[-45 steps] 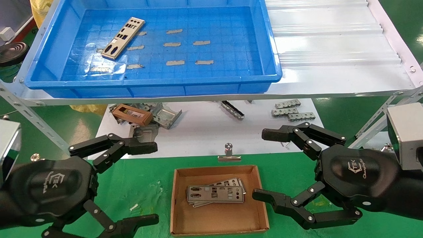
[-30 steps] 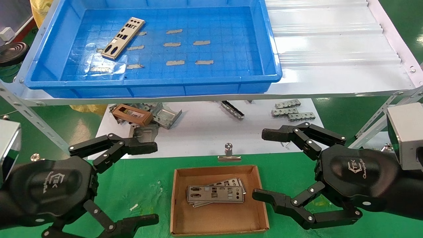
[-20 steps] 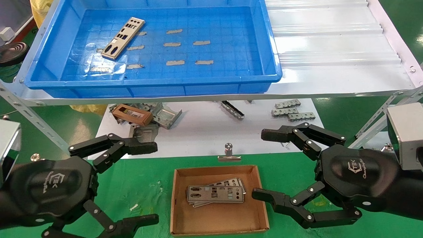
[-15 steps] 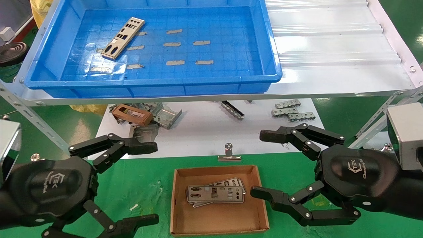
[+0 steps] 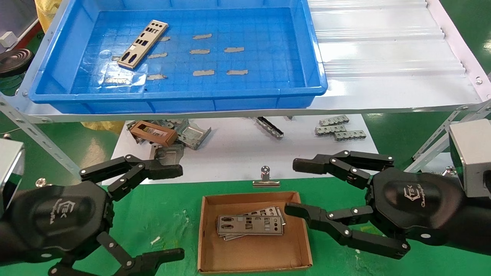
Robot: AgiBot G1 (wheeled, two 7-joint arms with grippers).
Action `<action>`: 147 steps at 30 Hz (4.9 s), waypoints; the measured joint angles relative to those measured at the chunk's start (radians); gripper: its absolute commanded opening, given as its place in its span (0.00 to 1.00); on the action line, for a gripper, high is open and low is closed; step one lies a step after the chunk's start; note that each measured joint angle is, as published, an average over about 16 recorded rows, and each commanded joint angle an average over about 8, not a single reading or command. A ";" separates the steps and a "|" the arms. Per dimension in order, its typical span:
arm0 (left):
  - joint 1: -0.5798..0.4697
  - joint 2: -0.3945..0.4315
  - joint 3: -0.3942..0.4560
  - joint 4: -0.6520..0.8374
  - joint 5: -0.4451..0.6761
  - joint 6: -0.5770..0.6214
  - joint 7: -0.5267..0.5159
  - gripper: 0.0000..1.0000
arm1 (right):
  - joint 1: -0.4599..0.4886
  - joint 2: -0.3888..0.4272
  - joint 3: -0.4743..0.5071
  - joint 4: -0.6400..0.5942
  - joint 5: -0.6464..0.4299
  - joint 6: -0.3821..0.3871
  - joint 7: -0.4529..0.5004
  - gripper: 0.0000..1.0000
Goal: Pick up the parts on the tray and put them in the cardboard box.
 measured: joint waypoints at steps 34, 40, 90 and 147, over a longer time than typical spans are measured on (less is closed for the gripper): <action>-0.146 0.055 0.015 0.059 0.084 -0.111 -0.037 1.00 | 0.000 0.000 0.000 0.000 0.000 0.000 0.000 0.00; -0.343 0.148 0.071 0.211 0.224 -0.204 -0.064 1.00 | 0.000 0.000 0.000 0.000 0.000 0.000 0.000 0.00; -0.882 0.586 0.213 1.261 0.586 -0.689 0.133 0.00 | 0.000 0.000 0.000 0.000 0.000 0.000 0.000 1.00; -0.902 0.578 0.207 1.264 0.577 -0.676 0.252 1.00 | 0.000 0.000 0.000 0.000 0.000 0.000 0.000 1.00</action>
